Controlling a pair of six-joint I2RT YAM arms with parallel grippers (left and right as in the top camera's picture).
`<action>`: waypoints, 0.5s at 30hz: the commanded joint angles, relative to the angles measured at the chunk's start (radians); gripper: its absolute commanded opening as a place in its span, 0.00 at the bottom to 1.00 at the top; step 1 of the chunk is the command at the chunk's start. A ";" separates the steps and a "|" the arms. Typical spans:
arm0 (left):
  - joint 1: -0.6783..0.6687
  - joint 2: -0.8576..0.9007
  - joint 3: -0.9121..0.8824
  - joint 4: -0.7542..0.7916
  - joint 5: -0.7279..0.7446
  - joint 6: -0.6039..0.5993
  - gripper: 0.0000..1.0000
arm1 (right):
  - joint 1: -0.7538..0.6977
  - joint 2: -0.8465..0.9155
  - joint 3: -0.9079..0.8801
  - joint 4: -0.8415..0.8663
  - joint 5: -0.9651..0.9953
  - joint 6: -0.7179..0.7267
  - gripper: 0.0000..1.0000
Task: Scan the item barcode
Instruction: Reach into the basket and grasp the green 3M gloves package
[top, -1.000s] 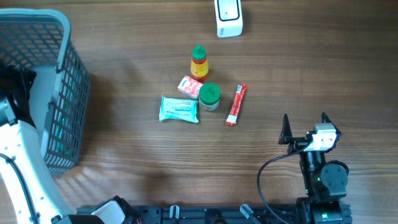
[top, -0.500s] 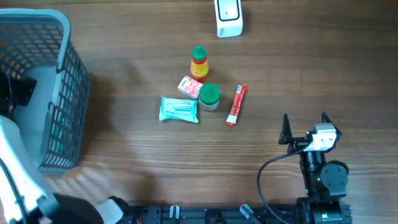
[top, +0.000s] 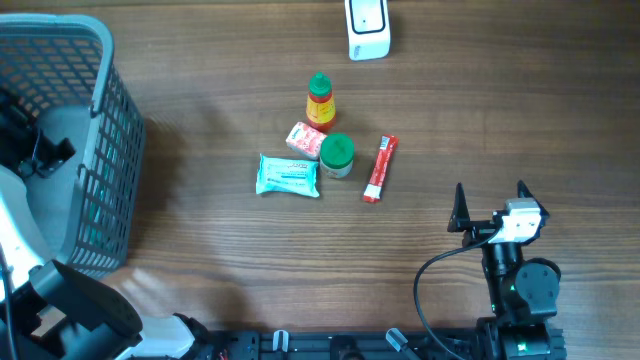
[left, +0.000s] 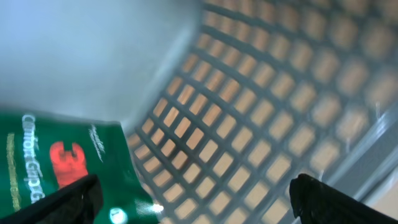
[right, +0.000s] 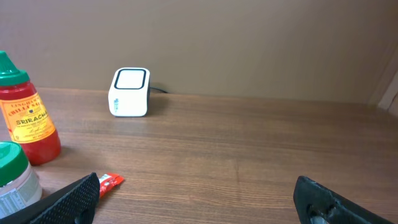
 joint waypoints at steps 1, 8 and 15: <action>-0.001 -0.003 0.009 0.013 -0.005 0.616 1.00 | -0.004 0.002 0.000 0.004 -0.016 -0.005 1.00; 0.005 -0.004 0.008 -0.158 -0.157 0.845 1.00 | -0.004 0.002 0.000 0.004 -0.016 -0.005 1.00; -0.030 -0.006 0.008 -0.185 -0.037 1.571 1.00 | -0.004 0.002 0.000 0.004 -0.016 -0.005 1.00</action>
